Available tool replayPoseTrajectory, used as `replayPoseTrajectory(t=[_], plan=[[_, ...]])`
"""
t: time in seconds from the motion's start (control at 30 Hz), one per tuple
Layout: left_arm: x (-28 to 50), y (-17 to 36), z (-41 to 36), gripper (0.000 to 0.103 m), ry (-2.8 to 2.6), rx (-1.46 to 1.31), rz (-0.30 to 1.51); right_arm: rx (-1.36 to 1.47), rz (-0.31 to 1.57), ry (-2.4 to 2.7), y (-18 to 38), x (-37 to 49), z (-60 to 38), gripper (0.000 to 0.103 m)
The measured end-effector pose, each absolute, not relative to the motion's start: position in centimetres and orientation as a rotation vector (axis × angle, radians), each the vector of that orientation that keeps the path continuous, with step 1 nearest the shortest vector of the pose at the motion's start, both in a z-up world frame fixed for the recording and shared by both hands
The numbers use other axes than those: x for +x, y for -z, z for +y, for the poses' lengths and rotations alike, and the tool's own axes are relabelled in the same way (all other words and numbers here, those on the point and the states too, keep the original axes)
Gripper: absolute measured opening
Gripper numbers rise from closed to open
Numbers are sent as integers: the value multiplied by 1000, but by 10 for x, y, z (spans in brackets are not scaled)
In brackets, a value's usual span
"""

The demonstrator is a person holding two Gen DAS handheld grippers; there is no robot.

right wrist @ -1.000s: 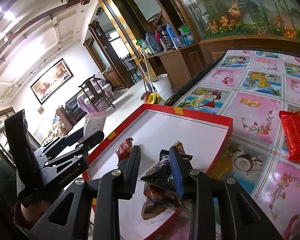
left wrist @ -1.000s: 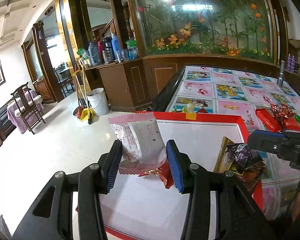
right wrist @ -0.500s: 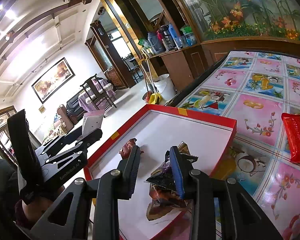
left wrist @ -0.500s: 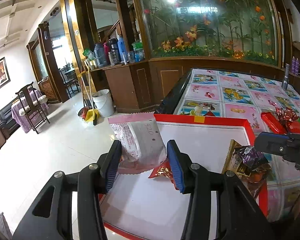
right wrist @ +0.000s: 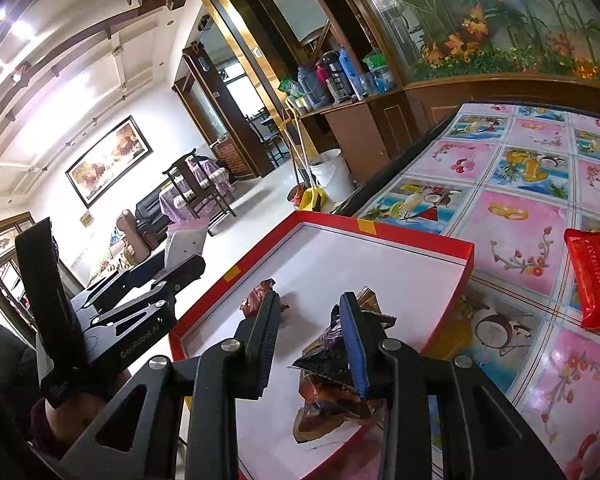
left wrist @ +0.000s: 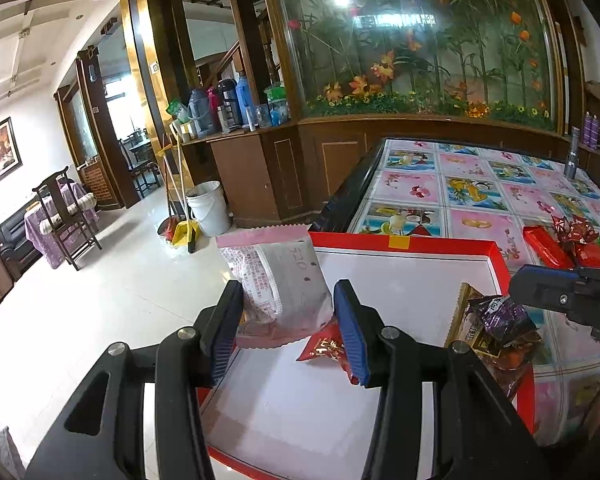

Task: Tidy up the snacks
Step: 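Lower both packets into the white box and open both tools, then grasp a long red packet with the left tool while the right tool grasps another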

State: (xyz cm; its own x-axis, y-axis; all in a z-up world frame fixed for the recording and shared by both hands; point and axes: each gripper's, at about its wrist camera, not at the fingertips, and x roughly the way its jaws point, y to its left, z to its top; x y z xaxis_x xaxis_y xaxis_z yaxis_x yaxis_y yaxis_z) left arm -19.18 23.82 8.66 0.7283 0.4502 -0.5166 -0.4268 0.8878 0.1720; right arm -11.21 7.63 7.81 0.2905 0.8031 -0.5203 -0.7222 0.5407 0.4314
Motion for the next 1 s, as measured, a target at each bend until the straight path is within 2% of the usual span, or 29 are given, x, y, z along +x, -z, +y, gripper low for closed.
replayPoseTrajectory(t=[0.27, 0.4, 0.5, 0.57, 0.6, 0.73, 1.0], plan=[[-191, -87, 237, 47, -480, 43, 585, 129, 770, -1026, -81, -110, 74, 33], [-186, -100, 225, 49, -408, 45, 573, 151, 716, -968, -97, -95, 36, 33], [-177, -115, 202, 61, -343, 84, 546, 175, 669, -837, -108, -73, -22, 44], [-167, -123, 180, 80, -279, 103, 534, 199, 664, -731, -109, -58, -64, 55], [-162, -125, 172, 83, -259, 106, 533, 208, 670, -671, -108, -50, -85, 59], [-127, -127, 124, 84, -109, 130, 596, 212, 759, -481, -88, -21, -145, 72], [-42, -95, 66, 84, -50, 44, 806, 340, 834, -378, -45, 7, -200, 72]])
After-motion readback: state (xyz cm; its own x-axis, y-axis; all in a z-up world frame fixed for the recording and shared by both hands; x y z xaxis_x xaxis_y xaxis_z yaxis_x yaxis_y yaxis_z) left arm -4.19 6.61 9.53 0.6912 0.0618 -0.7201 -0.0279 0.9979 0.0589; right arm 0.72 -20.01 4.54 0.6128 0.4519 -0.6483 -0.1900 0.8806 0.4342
